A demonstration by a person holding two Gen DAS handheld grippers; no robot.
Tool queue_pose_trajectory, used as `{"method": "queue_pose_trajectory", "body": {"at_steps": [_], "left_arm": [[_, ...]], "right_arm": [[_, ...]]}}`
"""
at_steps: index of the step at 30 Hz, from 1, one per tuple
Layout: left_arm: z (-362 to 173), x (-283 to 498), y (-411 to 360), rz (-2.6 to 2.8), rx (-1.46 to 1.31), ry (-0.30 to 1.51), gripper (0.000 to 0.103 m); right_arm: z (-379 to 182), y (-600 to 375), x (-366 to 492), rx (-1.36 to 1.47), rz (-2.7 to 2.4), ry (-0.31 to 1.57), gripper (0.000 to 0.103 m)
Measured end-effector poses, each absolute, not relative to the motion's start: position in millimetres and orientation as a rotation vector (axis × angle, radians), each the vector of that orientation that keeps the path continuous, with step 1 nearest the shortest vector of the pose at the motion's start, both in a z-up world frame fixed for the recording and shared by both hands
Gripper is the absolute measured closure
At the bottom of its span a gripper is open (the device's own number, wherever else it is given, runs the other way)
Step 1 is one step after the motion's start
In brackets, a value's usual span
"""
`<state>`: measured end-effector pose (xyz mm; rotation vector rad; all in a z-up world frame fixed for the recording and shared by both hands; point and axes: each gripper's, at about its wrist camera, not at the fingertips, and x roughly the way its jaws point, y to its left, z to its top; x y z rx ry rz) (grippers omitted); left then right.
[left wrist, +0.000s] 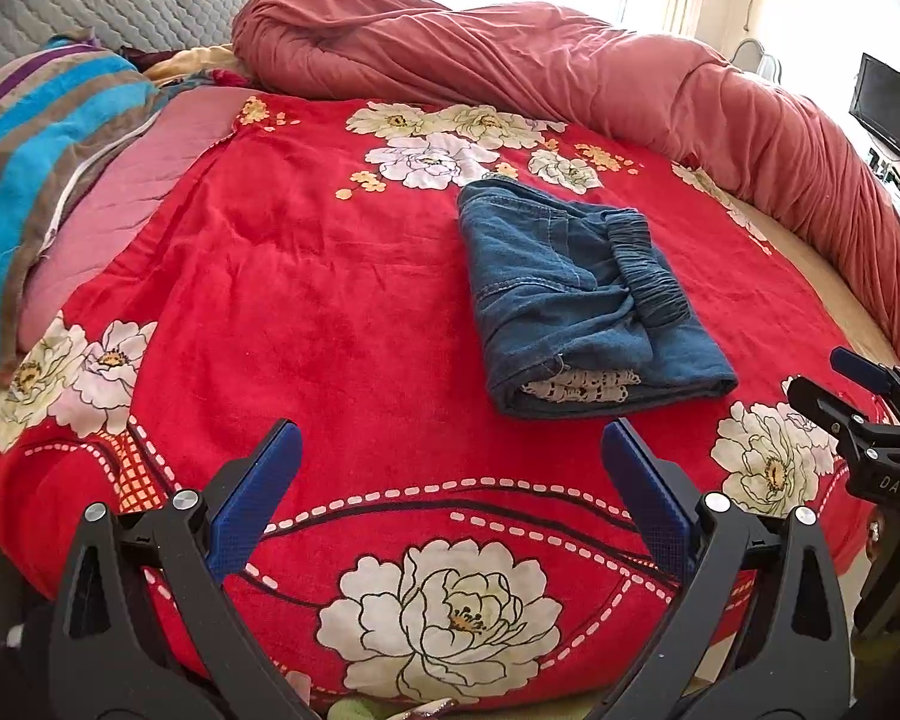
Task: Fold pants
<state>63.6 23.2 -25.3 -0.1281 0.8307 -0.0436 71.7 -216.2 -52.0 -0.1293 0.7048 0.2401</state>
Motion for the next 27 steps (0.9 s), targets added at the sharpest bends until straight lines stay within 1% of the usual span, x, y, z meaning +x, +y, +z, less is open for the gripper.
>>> {"method": "queue_pose_trajectory", "body": {"at_steps": [27], "left_arm": [[-32.1,66.7,24.6,-0.033,-0.112,0.869,0.009]], "right_arm": [[-55.3,-222.4,76.8,-0.141,0.209,0.724,0.005]]}}
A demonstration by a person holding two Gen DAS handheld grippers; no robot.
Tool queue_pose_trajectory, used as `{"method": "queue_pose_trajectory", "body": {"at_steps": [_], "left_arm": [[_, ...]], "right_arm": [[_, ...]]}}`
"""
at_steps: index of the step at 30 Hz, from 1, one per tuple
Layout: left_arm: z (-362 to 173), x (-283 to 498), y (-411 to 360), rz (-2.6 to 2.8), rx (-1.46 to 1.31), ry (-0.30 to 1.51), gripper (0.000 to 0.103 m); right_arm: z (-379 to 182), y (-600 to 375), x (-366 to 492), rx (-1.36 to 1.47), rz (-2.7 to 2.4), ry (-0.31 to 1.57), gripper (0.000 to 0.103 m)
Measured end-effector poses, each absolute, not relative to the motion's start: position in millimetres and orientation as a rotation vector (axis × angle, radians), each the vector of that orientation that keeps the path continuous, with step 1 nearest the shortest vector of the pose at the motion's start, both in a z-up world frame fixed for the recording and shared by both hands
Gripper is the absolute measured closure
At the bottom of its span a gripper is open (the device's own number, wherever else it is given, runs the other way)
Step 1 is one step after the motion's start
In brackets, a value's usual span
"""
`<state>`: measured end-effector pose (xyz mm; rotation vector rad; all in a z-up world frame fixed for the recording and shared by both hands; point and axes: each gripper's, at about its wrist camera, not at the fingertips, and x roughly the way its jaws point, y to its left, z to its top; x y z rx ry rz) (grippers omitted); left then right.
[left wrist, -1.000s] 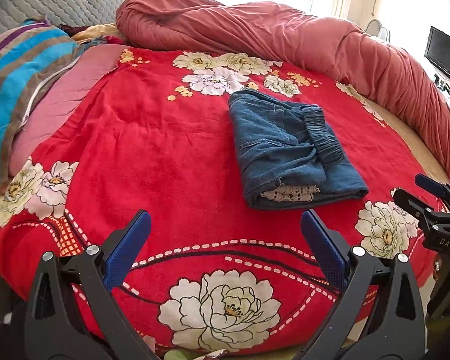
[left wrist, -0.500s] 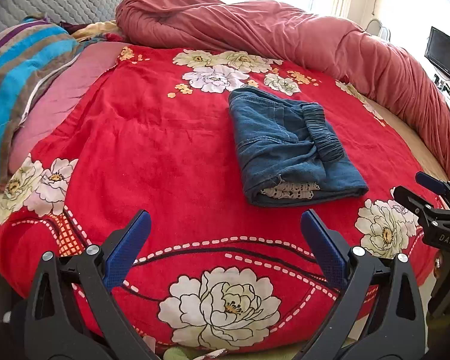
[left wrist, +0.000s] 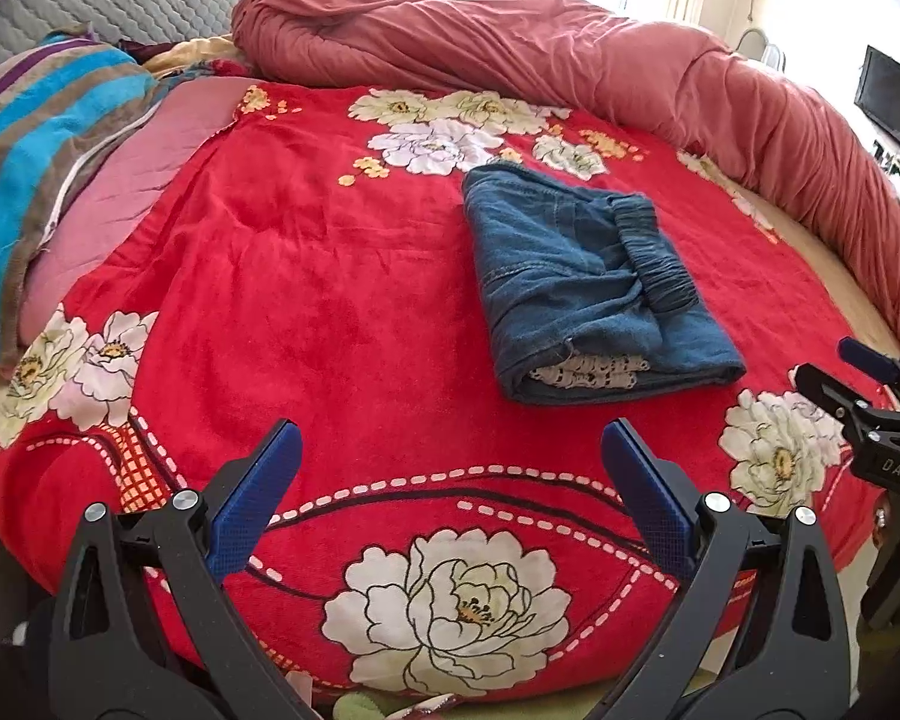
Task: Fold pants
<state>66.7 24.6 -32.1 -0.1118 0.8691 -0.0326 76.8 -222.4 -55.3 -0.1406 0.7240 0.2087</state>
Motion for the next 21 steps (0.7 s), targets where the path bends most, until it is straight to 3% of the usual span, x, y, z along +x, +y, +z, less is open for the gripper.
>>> {"method": "queue_pose_trajectory", "body": {"at_steps": [12,21], "left_arm": [[-33,83,63,0.049,-0.140,0.873,0.009],[-30,181,185,0.228,-0.128,0.958,0.009]], "right_arm": [[-64,-277,104,-0.078,0.076,0.744,0.005],[-53,-429,235,0.062,-0.341,0.821,0.005]]}}
